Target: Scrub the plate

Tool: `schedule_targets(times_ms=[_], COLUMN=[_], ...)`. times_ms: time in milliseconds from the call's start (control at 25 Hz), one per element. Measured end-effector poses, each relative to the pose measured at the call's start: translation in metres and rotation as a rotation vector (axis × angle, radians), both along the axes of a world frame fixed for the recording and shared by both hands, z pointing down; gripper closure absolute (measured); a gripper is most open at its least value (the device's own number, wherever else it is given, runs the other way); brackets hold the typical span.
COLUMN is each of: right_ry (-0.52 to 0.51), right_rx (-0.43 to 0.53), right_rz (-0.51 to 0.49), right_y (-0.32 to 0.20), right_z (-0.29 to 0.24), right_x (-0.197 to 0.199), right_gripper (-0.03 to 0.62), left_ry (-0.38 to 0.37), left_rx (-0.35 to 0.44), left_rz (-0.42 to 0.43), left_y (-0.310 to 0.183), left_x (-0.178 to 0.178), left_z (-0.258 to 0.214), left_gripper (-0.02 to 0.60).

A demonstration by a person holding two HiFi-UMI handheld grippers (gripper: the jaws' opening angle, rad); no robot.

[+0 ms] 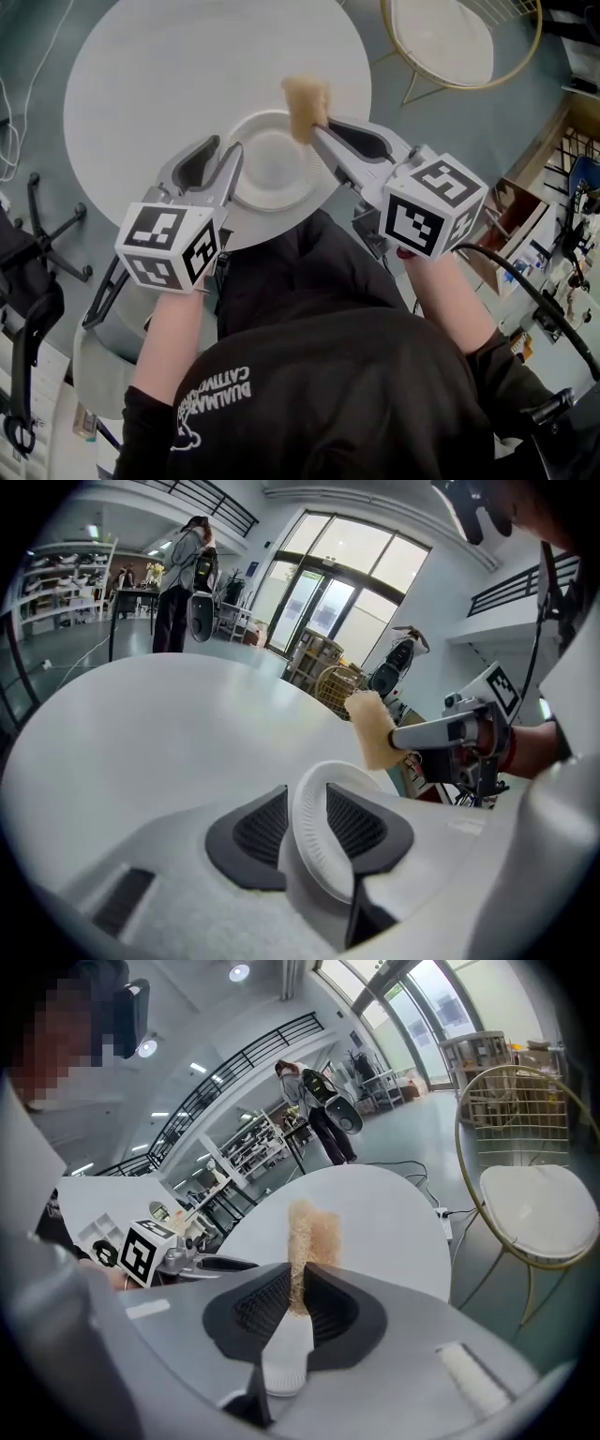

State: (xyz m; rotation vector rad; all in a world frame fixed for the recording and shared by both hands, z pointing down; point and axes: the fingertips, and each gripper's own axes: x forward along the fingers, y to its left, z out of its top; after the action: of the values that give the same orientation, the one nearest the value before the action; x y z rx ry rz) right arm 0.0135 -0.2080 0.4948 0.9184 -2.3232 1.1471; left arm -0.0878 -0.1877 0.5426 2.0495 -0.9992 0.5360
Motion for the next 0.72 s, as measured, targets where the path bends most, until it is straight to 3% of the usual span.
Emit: schedule_targets(times_ms=[120,320,720], right_ry=[0.000,0.002,0.000], right_rx=[-0.012,-0.020,-0.009], right_rz=[-0.012,-0.053,-0.082], right_y=[0.002,0.009,0.011], right_z=[0.002,0.007,0.002], right_x=[-0.001,-0.020,-0.019], right_gripper=[0.543,0.543,0.543], left_ry=[-0.013,-0.116,-0.184], left_rx=[-0.009,-0.031,-0.022], left_rz=[0.022,0.075,0.040], left_y=[-0.001,0.008,0.008], left_x=[0.010,0.006,0.004], left_z=[0.000,0.013,0.014], left_gripper=[0.462,0.462,0.463])
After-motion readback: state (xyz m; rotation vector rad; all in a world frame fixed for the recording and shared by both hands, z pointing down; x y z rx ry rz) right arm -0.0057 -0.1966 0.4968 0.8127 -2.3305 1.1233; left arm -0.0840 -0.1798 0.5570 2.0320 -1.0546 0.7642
